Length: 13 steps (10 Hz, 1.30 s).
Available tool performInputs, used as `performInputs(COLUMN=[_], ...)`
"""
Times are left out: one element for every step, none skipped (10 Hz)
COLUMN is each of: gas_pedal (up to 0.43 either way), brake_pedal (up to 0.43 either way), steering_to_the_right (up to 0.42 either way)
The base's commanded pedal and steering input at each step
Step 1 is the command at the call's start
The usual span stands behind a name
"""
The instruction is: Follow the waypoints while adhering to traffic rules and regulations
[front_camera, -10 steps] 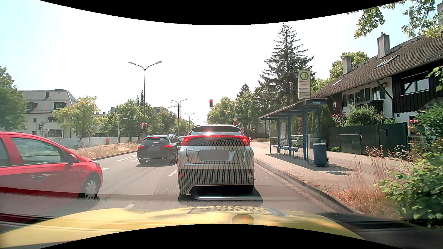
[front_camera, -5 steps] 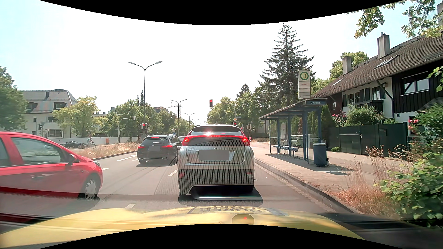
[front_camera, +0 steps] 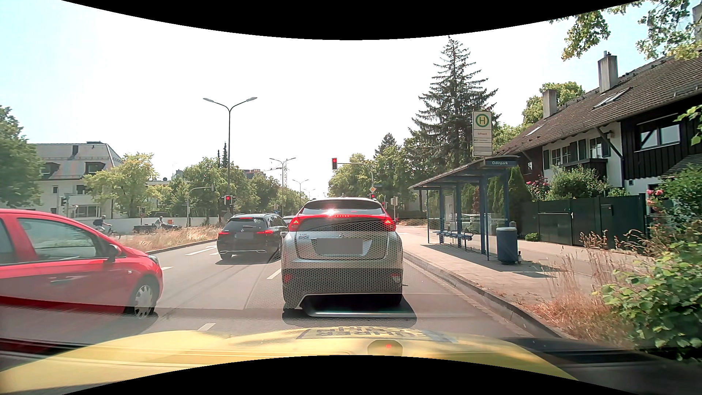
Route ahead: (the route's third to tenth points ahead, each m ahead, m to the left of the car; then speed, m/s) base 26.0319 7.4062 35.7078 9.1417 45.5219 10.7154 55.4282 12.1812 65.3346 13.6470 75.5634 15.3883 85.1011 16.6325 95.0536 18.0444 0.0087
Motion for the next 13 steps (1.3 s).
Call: performInputs(gas_pedal=[0.000,0.000,0.000,0.000,0.000,0.000,0.000,0.000,0.000,0.000,0.000,0.000,0.000], brake_pedal=[0.171,0.171,0.171,0.171,0.171,0.171,0.171,0.171,0.171,0.171,0.171,0.171,0.171], steering_to_the_right=[-0.016,-0.016,-0.016,-0.016,-0.016,-0.016,-0.016,-0.016,-0.016,-0.016,-0.016,-0.016,-0.016])
